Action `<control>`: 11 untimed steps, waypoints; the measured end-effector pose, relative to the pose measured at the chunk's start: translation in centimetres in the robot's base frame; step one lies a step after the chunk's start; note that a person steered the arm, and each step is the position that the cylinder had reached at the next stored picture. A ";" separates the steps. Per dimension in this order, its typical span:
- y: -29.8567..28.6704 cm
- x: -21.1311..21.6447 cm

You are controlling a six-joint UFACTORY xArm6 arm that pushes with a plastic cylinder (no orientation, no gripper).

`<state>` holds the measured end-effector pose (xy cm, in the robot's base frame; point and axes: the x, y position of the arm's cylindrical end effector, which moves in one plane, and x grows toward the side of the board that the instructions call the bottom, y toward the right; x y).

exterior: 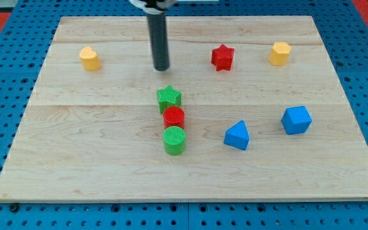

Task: Place your arm to the right of the red star

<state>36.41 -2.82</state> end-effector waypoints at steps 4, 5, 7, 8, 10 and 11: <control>14.8 7.1; 17.0 6.3; 16.5 1.0; 16.3 0.2; 15.8 -3.2; 14.0 -3.2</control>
